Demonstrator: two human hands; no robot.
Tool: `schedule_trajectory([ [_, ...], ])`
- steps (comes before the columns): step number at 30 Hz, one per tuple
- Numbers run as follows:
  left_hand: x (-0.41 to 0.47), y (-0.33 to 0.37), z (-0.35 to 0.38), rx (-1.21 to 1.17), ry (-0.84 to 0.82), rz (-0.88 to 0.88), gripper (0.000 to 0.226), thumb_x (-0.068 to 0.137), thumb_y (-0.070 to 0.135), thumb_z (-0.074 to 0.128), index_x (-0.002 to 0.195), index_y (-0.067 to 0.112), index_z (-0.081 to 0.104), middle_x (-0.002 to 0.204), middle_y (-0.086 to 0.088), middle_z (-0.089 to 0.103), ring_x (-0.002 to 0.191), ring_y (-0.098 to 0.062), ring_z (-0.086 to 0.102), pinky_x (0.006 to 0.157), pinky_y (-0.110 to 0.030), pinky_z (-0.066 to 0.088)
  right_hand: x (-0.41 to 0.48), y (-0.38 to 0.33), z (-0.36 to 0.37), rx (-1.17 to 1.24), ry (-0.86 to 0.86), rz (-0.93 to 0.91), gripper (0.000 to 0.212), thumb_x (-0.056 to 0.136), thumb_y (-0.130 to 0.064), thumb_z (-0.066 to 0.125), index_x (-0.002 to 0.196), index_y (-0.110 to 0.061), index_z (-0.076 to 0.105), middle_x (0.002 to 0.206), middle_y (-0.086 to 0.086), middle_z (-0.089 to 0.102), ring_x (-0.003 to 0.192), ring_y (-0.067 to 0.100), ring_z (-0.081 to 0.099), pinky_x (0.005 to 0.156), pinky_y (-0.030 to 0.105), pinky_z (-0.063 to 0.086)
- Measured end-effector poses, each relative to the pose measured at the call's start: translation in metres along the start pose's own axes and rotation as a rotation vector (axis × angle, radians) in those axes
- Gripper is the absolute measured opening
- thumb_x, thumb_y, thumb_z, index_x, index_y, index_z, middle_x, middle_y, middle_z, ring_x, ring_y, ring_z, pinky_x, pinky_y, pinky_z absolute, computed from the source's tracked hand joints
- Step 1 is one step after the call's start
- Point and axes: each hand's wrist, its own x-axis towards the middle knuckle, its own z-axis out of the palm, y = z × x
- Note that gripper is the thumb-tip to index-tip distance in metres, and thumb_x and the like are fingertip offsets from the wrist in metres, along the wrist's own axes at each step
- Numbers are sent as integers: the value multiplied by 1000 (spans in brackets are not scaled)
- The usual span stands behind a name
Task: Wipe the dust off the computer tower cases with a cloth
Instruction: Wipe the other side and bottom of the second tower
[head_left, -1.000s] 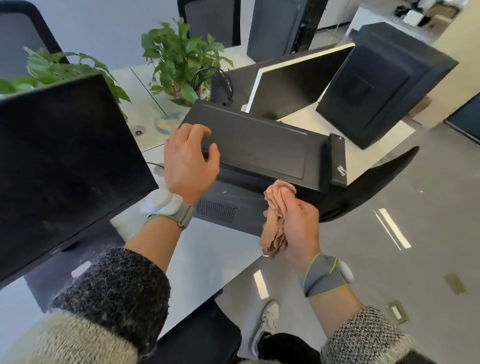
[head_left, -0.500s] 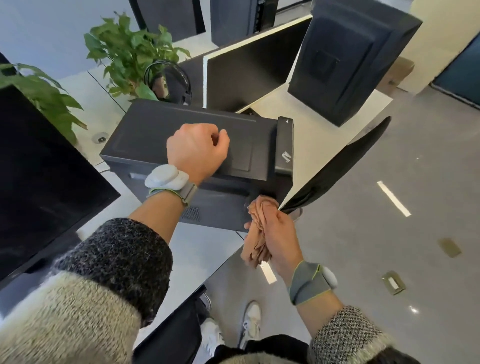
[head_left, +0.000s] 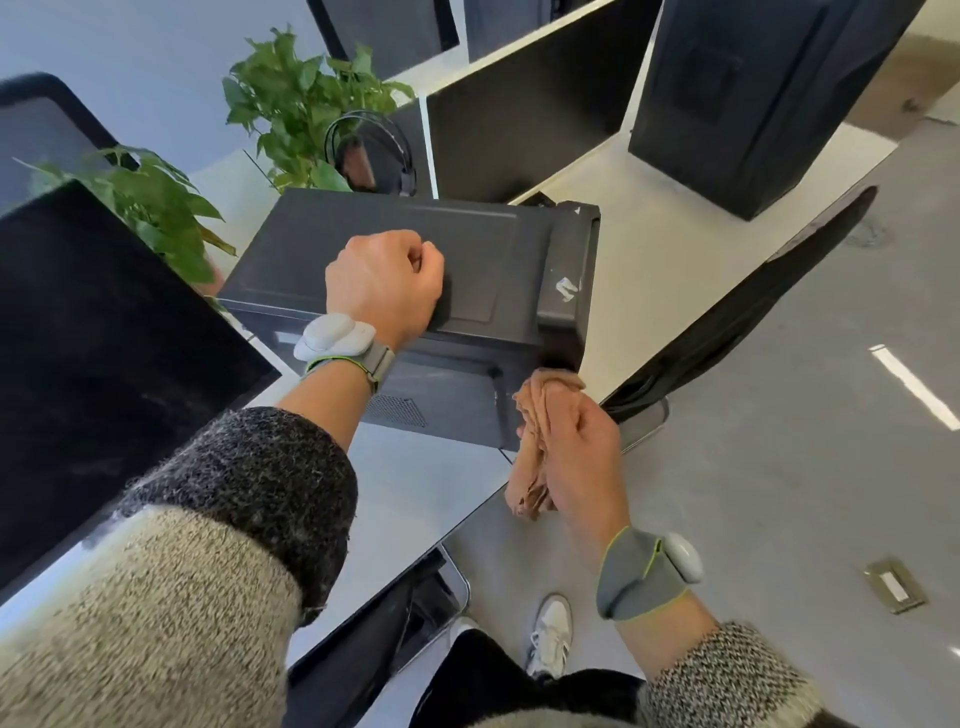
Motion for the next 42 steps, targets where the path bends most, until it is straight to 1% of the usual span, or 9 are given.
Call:
schedule_trajectory([
  [6, 1, 0, -2, -10, -3, -20, 43, 95, 37, 50, 62, 11, 41, 54, -1, 42, 62, -33, 45, 61, -35, 39, 7, 15, 0, -25, -20, 163, 35, 110, -24, 52, 98, -13, 82, 92, 2, 82, 89, 23, 79, 92, 47, 63],
  [12, 1, 1, -1, 6, 3, -12, 45, 97, 38, 50, 61, 11, 42, 55, 0, 44, 62, -32, 47, 62, -33, 35, 6, -3, -4, 65, -59, 24, 34, 110, -27, 53, 99, -8, 79, 90, 7, 80, 80, 18, 77, 70, 29, 62],
  [18, -1, 2, 0, 20, 8, -12, 46, 98, 37, 50, 60, 13, 42, 55, 2, 43, 58, -27, 43, 62, -32, 32, 8, 15, -1, 55, -71, 168, 34, 110, -27, 54, 96, -13, 82, 98, 7, 82, 88, 22, 80, 76, 31, 62],
  [24, 1, 1, 1, 9, 12, -16, 44, 98, 37, 51, 62, 12, 47, 56, 1, 45, 59, -27, 45, 62, -33, 34, 7, -6, -1, 115, -120, -17, 33, 109, -27, 56, 91, -14, 81, 88, 4, 81, 84, 22, 78, 75, 30, 64],
  [28, 0, 1, 1, 5, 12, -17, 45, 98, 37, 51, 61, 12, 46, 55, 1, 44, 58, -26, 43, 62, -32, 34, 12, 15, 7, 87, -120, 147, 32, 110, -25, 55, 97, -11, 81, 91, 0, 82, 89, 17, 78, 86, 30, 64],
  [31, 0, 1, 0, 6, 2, -31, 46, 98, 36, 52, 60, 14, 40, 54, 2, 39, 54, -23, 36, 59, -31, 31, 14, 16, 13, 107, -136, 185, 33, 111, -24, 52, 98, -12, 81, 91, -2, 82, 94, 20, 78, 76, 24, 62],
  [34, 1, 4, -3, 11, -6, -38, 46, 98, 36, 52, 59, 15, 38, 53, 3, 37, 51, -18, 34, 57, -30, 27, 10, 5, 18, 170, -136, 120, 31, 111, -22, 51, 103, -11, 79, 91, -6, 82, 88, 9, 77, 73, 16, 58],
  [40, -1, 3, -3, 16, -11, -60, 45, 98, 35, 52, 59, 14, 40, 53, 3, 38, 50, -17, 34, 56, -30, 27, 12, 24, 27, 142, -131, 218, 32, 111, -25, 53, 97, -11, 79, 94, 0, 82, 99, 22, 78, 93, 34, 61],
  [42, -1, 4, -3, 15, -12, -53, 46, 98, 35, 52, 59, 15, 40, 53, 3, 38, 50, -17, 34, 53, -28, 25, 11, 18, 29, 170, -142, 214, 34, 112, -25, 50, 100, -12, 79, 98, 0, 82, 97, 17, 77, 96, 36, 61],
])
